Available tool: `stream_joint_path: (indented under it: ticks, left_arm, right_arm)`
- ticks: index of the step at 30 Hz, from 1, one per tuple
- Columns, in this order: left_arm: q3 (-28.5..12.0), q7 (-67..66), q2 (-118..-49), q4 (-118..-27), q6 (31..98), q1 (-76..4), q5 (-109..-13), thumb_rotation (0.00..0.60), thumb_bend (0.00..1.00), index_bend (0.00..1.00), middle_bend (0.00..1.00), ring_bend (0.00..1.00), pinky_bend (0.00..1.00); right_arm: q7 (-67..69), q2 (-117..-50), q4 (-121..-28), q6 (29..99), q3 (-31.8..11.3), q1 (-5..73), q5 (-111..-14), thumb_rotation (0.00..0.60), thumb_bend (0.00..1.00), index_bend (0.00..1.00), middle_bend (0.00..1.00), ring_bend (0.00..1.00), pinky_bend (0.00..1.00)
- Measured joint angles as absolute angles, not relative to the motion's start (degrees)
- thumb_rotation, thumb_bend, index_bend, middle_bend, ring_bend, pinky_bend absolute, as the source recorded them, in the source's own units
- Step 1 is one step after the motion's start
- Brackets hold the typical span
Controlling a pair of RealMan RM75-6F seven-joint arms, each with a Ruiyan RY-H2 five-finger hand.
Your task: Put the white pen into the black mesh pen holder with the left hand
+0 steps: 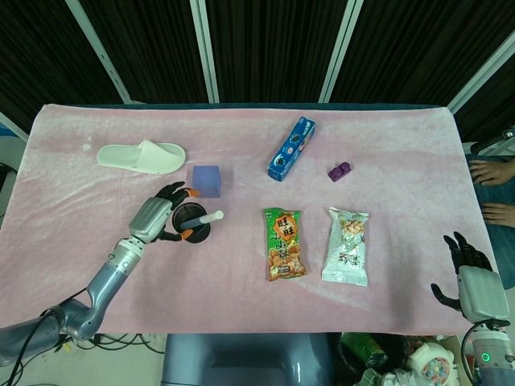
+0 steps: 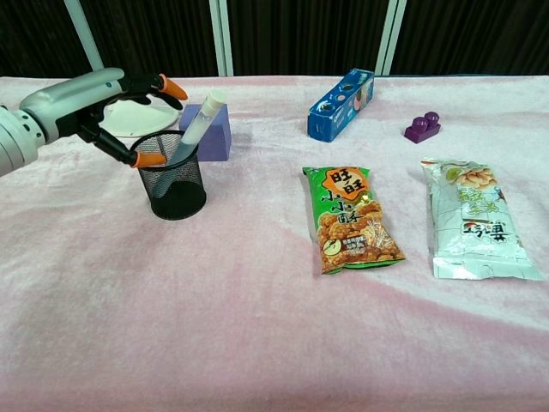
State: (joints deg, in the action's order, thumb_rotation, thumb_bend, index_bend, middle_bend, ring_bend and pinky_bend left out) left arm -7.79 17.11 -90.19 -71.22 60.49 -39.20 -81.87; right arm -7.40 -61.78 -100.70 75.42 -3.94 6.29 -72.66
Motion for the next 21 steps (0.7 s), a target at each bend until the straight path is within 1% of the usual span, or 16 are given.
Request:
stream_joint_path:
  ticks: [6,10,16,19,21]
  left_arm:
    - [-8.3,16.1,-87.3,-75.7,63.3,-38.4,-82.8,0.6,0.24,0.17,0.19,0.03,0.09]
    - [-8.9,10.8,-84.1,-79.6,66.7,-37.6,-84.1,0.6,0.24,0.18,0.2,0.03,0.09]
    - [-9.3,-7.3,-77.3,-88.1,71.4,-34.9,-84.1,0.6,0.23,0.18,0.19,0.03,0.07]
    - [-9.0,-18.3,-72.9,-94.7,75.0,-31.9,-83.1,0.6,0.23,0.18,0.19,0.03,0.07]
    - [-8.3,-24.1,-69.3,-99.8,78.5,-28.7,-82.6,0.6,0.22,0.18,0.18,0.03,0.07]
  right_arm:
    - [-7.5,-61.8,-100.6,75.5,-3.9,6.3,-72.6,0.6,0.19,0.0,0.0,0.1,0.13]
    - [-7.6,-61.8,-100.5,75.5,-4.0,6.3,-72.5,0.6,0.19,0.0,0.0,0.1,0.13]
    - [-8.1,-61.9,-100.3,75.9,-4.0,6.3,-72.8,0.6,0.19,0.0,0.0,0.1,0.13]
    - [-8.6,-62.1,-100.1,76.3,-4.0,6.3,-73.4,0.6,0.19,0.0,0.0,0.1,0.13]
    - [-9.1,-62.2,-99.8,76.7,-3.9,6.4,-74.2,0.6,0.19,0.0,0.0,0.1,0.13]
